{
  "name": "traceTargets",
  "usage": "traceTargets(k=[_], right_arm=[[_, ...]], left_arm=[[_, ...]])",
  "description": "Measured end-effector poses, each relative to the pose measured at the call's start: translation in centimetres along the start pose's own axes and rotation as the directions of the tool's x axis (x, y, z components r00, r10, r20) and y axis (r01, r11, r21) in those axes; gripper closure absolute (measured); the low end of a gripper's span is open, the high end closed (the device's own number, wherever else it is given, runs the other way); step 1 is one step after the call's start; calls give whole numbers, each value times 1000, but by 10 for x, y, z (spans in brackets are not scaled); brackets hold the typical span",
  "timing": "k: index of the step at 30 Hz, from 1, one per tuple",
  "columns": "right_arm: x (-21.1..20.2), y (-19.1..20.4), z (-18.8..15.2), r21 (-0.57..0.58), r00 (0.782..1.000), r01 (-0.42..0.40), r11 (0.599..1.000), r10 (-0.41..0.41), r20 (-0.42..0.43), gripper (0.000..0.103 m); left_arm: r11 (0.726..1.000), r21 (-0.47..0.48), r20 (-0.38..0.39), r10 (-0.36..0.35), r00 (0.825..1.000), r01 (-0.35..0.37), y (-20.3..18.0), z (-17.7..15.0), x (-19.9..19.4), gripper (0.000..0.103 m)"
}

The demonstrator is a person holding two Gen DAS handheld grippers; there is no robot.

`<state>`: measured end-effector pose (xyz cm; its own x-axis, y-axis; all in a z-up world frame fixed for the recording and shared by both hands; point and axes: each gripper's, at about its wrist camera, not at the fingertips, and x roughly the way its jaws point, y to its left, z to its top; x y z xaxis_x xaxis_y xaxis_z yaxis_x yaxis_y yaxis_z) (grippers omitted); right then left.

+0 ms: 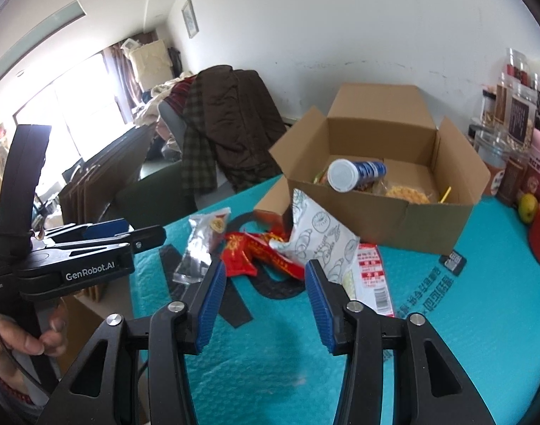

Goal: Organize snacks
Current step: 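Withdraw both grippers from the box toward the remaining snacks, then grasp the silver chip bag with the left gripper while the right gripper grasps the red-white strip pack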

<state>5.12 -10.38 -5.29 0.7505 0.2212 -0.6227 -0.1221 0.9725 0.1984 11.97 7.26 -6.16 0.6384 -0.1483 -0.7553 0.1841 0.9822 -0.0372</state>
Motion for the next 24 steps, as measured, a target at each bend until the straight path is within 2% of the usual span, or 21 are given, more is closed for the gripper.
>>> traceTargets(k=[13,18,24], right_arm=[[33,-25,-10,54,995,72,996,-69,-72,37],[41,-38,-13,56,988,130,990,-124,-97,34],[56,-59,-18,81,977,170,982,-157,-141,29]], left_arm=[[1000,-3,-69,-21,997,21,0,-3,45,43],[999,25,-81,40,996,-38,-5,-1,66,43],[1000,5,-125,12,992,-11,-4,1,89,43]])
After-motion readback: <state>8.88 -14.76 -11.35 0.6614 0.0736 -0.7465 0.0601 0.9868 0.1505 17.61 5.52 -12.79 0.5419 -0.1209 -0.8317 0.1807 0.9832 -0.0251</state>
